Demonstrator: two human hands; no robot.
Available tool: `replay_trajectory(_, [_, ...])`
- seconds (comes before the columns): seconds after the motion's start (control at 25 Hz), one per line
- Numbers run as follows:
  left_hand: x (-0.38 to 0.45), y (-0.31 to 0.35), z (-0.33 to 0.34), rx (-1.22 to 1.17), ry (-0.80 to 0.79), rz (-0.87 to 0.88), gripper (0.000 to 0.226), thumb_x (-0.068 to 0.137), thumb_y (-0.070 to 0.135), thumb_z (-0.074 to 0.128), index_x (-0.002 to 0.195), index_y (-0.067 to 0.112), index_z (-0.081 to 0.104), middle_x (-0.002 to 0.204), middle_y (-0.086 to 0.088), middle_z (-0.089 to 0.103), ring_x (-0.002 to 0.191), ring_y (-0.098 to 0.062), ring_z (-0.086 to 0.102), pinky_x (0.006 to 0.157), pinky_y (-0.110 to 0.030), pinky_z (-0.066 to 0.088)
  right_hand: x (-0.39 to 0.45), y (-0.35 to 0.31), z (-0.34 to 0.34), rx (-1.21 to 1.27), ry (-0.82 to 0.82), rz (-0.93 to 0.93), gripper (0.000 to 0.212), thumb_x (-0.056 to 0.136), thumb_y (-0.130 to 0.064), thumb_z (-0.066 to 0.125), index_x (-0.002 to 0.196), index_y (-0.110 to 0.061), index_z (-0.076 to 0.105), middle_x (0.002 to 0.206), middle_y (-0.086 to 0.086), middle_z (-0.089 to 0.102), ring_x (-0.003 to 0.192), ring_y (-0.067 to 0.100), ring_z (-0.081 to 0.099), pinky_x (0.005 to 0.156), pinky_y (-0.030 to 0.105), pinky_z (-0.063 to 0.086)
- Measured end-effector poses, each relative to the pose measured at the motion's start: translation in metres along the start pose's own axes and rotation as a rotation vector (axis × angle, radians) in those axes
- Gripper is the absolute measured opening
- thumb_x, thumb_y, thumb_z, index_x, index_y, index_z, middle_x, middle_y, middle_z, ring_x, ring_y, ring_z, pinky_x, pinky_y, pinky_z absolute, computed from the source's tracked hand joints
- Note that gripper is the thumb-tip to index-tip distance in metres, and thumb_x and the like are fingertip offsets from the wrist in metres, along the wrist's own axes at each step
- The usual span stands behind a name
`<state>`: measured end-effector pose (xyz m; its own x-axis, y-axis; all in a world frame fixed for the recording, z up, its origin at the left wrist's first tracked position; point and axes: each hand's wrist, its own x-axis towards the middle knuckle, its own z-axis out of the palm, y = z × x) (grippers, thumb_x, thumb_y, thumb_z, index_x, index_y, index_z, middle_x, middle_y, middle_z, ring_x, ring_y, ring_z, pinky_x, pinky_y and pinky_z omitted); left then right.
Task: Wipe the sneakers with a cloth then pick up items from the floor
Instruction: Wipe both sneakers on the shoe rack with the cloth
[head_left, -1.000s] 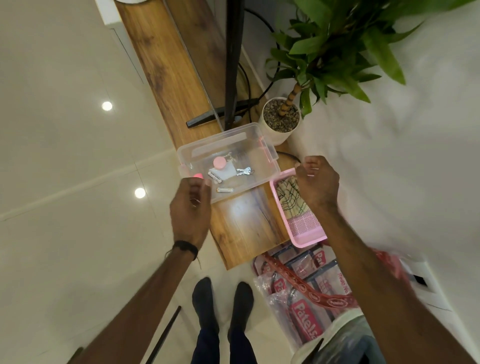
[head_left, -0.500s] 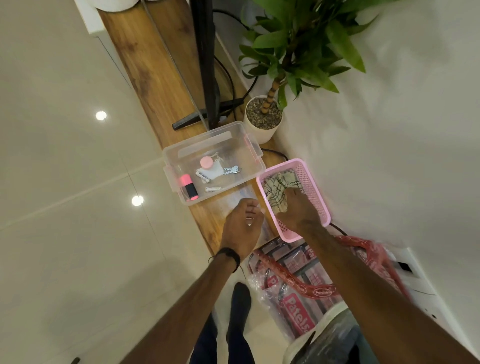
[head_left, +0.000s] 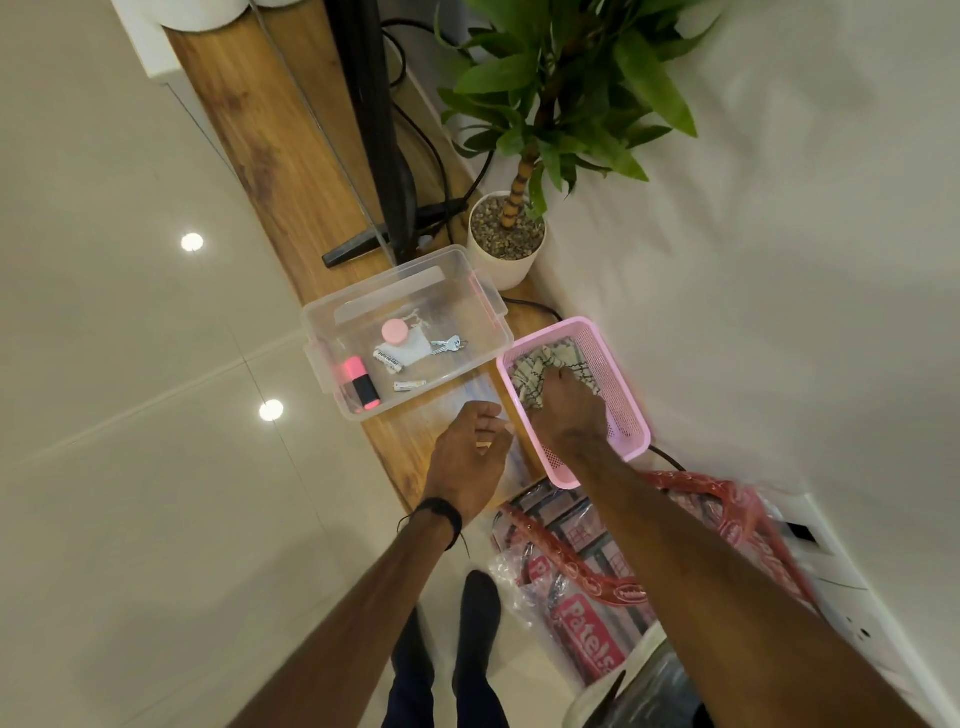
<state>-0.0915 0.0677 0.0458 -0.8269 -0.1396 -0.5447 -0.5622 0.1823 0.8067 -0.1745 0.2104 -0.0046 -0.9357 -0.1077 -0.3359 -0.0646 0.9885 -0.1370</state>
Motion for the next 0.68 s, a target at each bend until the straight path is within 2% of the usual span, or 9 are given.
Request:
replay_trajectory(0.2, [0.001,0.0,0.0,0.006,-0.015,-0.003,0.03,0.099,0.021,0.062,0.128,0.016,0.056,0.118,0.006,0.061,0.109,-0.01,0.059,0.088,-0.018,0.048,0.005,0.001,0.002,0.028,0.073,0.002,0.025,0.096,-0.028,0.061,0.115,-0.013,0.056,0.11,0.006,0.065,0.093,0.022,0.064,0.075,0.032,0.052])
replay_trajectory(0.32, [0.001,0.0,-0.004,-0.007,-0.006,-0.007,0.028,0.099,0.022,0.062,0.126,0.017,0.057,0.117,0.007,0.061,0.108,-0.009,0.059,0.088,-0.019,0.048,0.012,0.004,-0.002,0.132,0.046,0.095,0.024,0.096,-0.028,0.062,0.114,-0.012,0.061,0.109,0.007,0.068,0.095,0.025,0.067,0.081,0.036,0.054])
replay_trajectory(0.48, [-0.002,0.0,-0.008,0.007,-0.007,0.013,0.026,0.099,0.022,0.061,0.124,0.019,0.058,0.114,0.009,0.062,0.105,-0.005,0.059,0.088,-0.018,0.048,0.01,0.01,-0.015,0.427,0.073,0.257,0.026,0.094,-0.024,0.067,0.116,-0.01,0.065,0.114,0.009,0.072,0.104,0.029,0.068,0.093,0.038,0.054])
replay_trajectory(0.6, [0.0,0.006,-0.012,-0.007,-0.021,0.039,0.023,0.098,0.021,0.063,0.12,0.022,0.058,0.112,0.011,0.062,0.102,0.002,0.058,0.083,-0.012,0.047,0.009,0.017,-0.033,0.582,0.14,0.418,0.025,0.093,-0.018,0.063,0.115,-0.006,0.067,0.114,0.012,0.071,0.108,0.032,0.066,0.091,0.037,0.053])
replay_trajectory(0.68, [-0.002,0.016,-0.012,-0.012,-0.01,0.042,0.021,0.098,0.022,0.062,0.119,0.022,0.058,0.11,0.014,0.062,0.1,0.005,0.058,0.077,-0.008,0.046,0.007,0.022,-0.046,0.761,0.175,0.542,0.026,0.089,-0.02,0.062,0.112,-0.008,0.069,0.109,0.013,0.072,0.104,0.033,0.067,0.089,0.042,0.057])
